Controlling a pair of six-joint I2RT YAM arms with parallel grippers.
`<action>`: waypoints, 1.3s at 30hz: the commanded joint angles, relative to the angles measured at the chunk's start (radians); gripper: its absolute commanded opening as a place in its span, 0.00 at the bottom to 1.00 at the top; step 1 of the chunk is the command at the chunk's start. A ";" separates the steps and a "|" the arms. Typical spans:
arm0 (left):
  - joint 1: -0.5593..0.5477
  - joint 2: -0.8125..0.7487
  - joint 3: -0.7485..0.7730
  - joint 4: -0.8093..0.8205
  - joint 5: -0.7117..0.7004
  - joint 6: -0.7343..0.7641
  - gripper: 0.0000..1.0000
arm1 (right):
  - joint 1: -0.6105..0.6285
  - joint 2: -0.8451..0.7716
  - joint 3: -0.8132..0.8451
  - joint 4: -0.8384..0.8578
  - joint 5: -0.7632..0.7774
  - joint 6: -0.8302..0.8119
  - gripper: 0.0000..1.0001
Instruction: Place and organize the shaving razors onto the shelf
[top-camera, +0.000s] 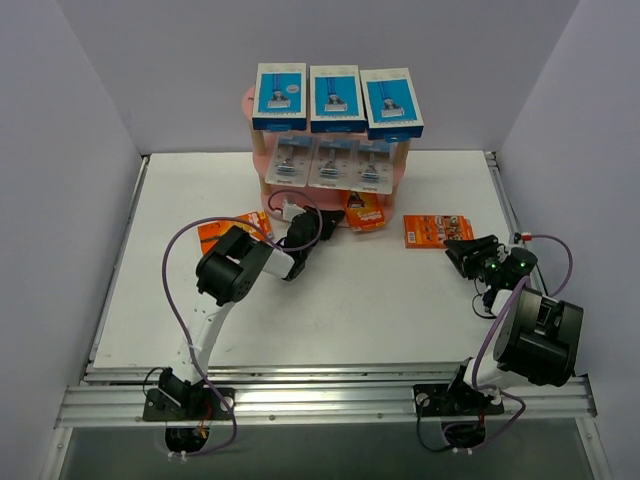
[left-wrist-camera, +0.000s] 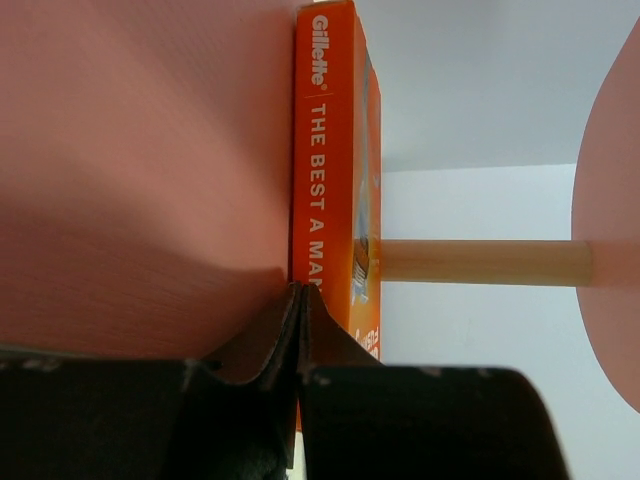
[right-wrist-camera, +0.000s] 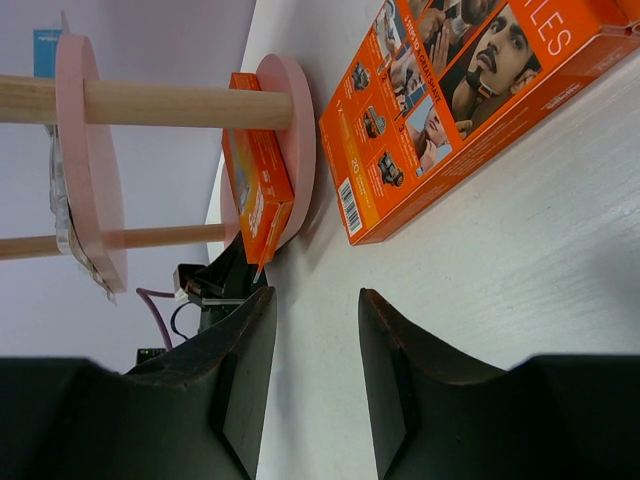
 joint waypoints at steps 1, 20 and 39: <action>-0.004 0.011 0.051 -0.002 0.016 0.013 0.07 | -0.008 0.008 -0.009 0.049 -0.028 -0.001 0.34; -0.005 0.051 0.143 -0.062 0.058 0.029 0.16 | -0.008 0.019 -0.011 0.058 -0.033 -0.001 0.34; -0.007 0.056 0.147 -0.067 0.075 0.032 0.32 | 0.100 -0.045 0.127 -0.102 0.047 -0.074 0.34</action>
